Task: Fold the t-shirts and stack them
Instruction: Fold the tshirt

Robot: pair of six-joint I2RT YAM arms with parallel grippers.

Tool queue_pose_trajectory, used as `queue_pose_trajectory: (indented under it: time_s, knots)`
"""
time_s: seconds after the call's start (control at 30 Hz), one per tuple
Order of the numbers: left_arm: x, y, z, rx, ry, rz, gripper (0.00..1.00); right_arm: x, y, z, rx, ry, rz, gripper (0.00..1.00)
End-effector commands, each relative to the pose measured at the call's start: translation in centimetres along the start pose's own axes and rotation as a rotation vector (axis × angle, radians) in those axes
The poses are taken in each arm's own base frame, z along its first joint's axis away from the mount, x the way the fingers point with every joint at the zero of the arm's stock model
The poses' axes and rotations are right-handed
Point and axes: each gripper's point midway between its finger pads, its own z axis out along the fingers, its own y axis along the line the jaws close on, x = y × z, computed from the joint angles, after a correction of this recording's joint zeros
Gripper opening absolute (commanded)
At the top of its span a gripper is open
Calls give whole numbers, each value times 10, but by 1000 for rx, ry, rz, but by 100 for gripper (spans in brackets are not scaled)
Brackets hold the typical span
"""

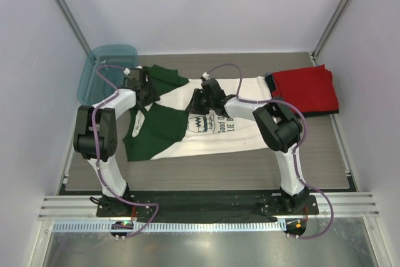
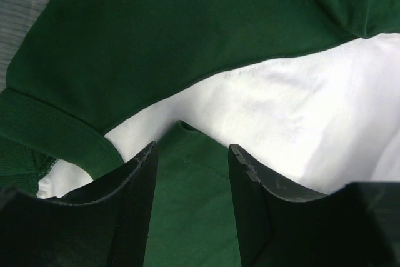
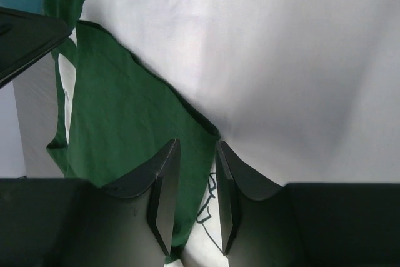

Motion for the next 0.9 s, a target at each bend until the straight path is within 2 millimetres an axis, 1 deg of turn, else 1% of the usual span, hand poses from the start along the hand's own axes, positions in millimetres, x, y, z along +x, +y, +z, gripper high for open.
queue_pose_trajectory:
  time_s: [0.0, 0.13, 0.2, 0.3, 0.37, 0.4, 0.5, 0.53, 0.63, 0.7, 0.73, 0.77, 0.8, 0.87]
  knots:
    - [-15, -9, 2, 19, -29, 16, 50, -23, 22, 3, -48, -64, -7, 35]
    - [-10, -7, 9, 13, -8, 16, 48, -18, 20, 10, -41, -57, -7, 35]
    - [-11, -7, 12, 14, -6, 15, 46, -16, 19, 14, -34, -51, -5, 35]
    - [-6, -9, 16, 17, 14, 16, 45, -13, 13, 16, -11, -46, -1, 34]
    - [-4, -7, 18, 14, 21, 14, 46, -12, 13, 16, -9, -43, -4, 34]
    - [-5, -8, 18, 15, 20, 14, 45, -12, 14, 17, -15, -42, -5, 33]
    - [-3, -7, 21, 11, 26, 12, 44, -12, 16, 19, -24, -35, -5, 20]
    - [0, -11, 21, 33, 41, 13, 42, -13, 18, 19, -28, -37, -4, 19]
    - [3, -9, 23, 20, 58, 13, 41, -13, 19, 18, -26, -35, -8, 18]
    - [3, -7, 22, 12, 57, 14, 41, -14, 20, 15, -21, -39, -14, 15]
    - [1, -7, 19, 11, 53, 15, 41, -15, 19, 15, -19, -41, -20, 10]
    - [2, -6, 17, 10, 52, 16, 41, -15, 19, 14, -18, -42, -23, 8]
    - [-2, -2, 16, -14, 33, 16, 41, -15, 20, 14, -19, -41, -26, 5]
    - [-7, -1, 10, -21, 12, 19, 41, -16, 21, 13, -22, -42, -26, 1]
